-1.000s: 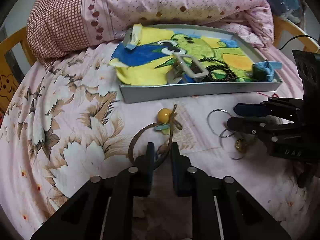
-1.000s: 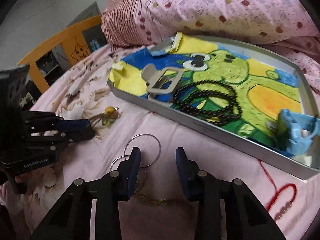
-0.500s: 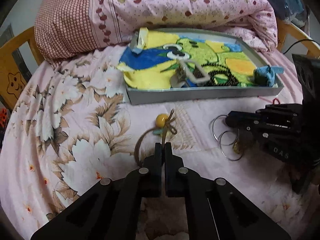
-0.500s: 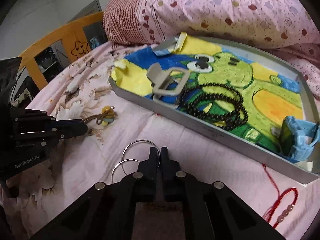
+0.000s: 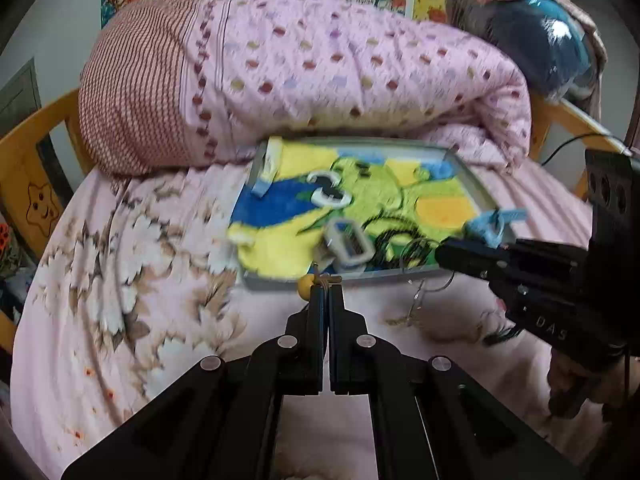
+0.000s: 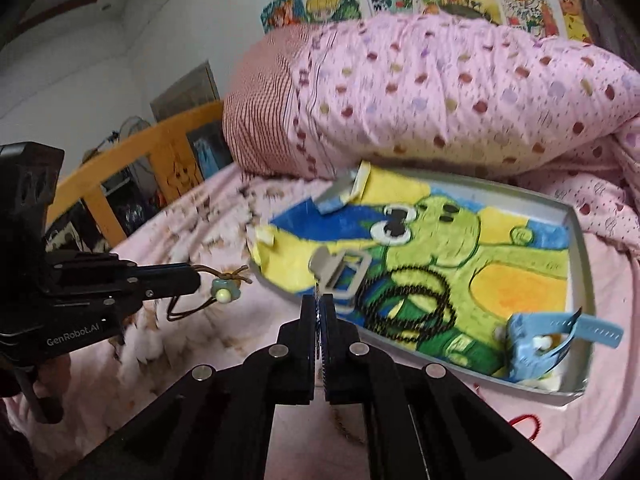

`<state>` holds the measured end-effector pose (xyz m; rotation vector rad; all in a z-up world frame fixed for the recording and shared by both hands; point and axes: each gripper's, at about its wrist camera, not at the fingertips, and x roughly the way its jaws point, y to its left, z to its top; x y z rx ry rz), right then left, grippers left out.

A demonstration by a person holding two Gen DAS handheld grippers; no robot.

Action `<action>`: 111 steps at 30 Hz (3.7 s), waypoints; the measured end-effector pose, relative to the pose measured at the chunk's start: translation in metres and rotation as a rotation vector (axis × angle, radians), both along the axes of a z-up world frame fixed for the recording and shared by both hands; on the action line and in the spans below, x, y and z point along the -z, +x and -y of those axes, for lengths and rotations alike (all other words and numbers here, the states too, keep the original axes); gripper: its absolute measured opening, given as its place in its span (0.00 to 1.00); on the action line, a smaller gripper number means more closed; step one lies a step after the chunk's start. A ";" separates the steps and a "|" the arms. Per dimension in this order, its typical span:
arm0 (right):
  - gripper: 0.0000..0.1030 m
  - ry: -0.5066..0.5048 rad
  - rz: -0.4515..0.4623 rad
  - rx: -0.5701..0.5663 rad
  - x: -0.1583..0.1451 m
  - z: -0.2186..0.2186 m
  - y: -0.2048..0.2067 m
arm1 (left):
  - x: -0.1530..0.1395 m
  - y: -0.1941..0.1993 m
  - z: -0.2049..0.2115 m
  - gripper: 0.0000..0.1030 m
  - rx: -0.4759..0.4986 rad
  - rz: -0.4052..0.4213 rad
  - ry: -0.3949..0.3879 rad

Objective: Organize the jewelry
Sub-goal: 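Carry the hair tie and the rings over the grey tray with both tools, then open the left tool to drop the hair tie while the right tool releases the rings, then withdraw both tools from the tray toward the gold chain and black clip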

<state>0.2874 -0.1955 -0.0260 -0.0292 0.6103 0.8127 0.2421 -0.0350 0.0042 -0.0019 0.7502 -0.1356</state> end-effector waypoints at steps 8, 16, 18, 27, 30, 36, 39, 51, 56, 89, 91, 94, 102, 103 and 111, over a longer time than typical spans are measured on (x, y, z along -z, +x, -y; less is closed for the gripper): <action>0.03 0.086 0.005 0.011 -0.026 0.021 0.003 | -0.019 0.009 0.013 0.01 0.040 0.062 -0.037; 0.03 0.137 -0.009 0.063 -0.034 0.046 0.013 | -0.021 0.025 0.030 0.01 0.075 0.080 -0.062; 0.03 0.146 -0.019 0.089 -0.031 0.053 0.018 | -0.018 0.032 0.035 0.01 0.087 0.079 -0.066; 0.03 0.193 -0.093 0.235 -0.010 0.088 0.046 | 0.002 0.071 0.052 0.01 0.125 0.033 -0.137; 0.03 0.186 -0.124 0.270 0.001 0.096 0.054 | 0.012 0.082 0.056 0.01 0.131 0.002 -0.155; 0.03 0.149 -0.151 0.307 0.018 0.099 0.062 | 0.034 0.099 0.057 0.01 0.144 -0.055 -0.181; 0.04 0.121 -0.153 0.313 0.024 0.098 0.064 | 0.042 0.104 0.057 0.01 0.146 -0.080 -0.189; 0.04 0.063 -0.131 0.339 0.029 0.097 0.067 | 0.052 0.103 0.056 0.02 0.136 -0.113 -0.219; 0.09 0.052 -0.129 0.353 0.027 0.098 0.068 | 0.046 0.099 0.053 0.26 0.126 -0.088 -0.223; 0.99 0.072 0.194 0.501 -0.063 0.166 -0.045 | -0.015 -0.004 0.037 0.94 0.046 0.127 -0.203; 0.99 0.051 0.178 0.498 -0.059 0.169 -0.057 | -0.013 -0.013 0.039 0.94 0.055 0.125 -0.194; 0.99 0.038 0.156 0.490 -0.056 0.170 -0.073 | -0.009 -0.028 0.042 0.94 0.067 0.119 -0.175; 0.99 0.009 0.102 0.460 -0.051 0.166 -0.103 | 0.003 -0.060 0.042 0.94 0.080 0.087 -0.156; 0.99 0.001 0.095 0.457 -0.049 0.165 -0.104 | 0.004 -0.062 0.042 0.94 0.082 0.085 -0.152; 0.99 -0.110 -0.037 0.395 -0.020 0.148 -0.093 | 0.024 -0.061 0.041 0.94 0.098 -0.006 -0.136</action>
